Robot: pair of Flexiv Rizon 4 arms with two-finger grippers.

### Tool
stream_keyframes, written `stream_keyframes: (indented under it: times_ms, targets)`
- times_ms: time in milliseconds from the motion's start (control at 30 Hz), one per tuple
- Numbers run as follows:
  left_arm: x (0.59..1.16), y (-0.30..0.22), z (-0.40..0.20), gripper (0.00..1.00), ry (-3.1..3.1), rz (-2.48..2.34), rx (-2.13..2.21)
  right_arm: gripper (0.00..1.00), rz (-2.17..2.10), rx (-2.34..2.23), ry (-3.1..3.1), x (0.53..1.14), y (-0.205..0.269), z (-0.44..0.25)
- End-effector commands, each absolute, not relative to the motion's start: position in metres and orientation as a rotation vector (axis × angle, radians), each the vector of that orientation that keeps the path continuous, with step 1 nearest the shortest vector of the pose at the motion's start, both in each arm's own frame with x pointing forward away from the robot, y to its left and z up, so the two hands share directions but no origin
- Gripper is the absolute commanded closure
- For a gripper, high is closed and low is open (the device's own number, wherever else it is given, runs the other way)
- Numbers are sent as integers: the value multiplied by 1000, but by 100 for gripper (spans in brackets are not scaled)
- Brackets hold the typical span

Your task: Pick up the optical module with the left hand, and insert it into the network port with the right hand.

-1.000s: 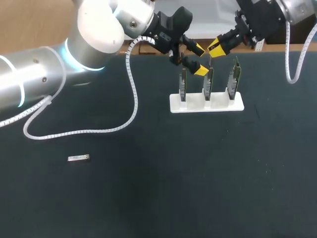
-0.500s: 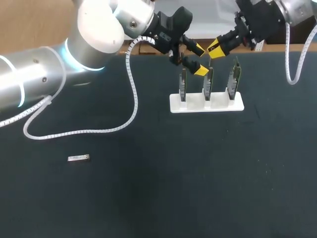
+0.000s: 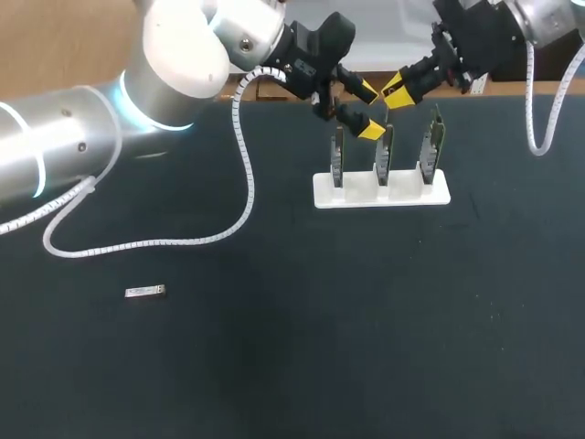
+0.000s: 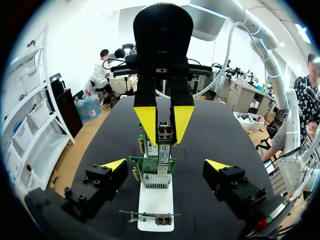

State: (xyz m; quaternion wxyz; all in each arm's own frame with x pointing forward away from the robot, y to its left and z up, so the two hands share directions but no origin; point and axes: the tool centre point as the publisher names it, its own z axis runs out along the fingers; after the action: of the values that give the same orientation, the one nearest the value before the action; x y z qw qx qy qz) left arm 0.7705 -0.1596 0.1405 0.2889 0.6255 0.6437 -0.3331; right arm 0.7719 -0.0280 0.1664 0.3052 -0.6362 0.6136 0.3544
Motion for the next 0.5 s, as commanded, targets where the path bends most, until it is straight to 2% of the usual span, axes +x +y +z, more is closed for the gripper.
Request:
stream_keyframes:
  times_ms: [33,500]
  targets:
    - [772,-161,141,0,1722,-888,1672,100,924,-1688,1622,768,-28,167]
    - [772,-161,141,0,1722,-888,1672,100,914,-1694,1648,767,-29,158]
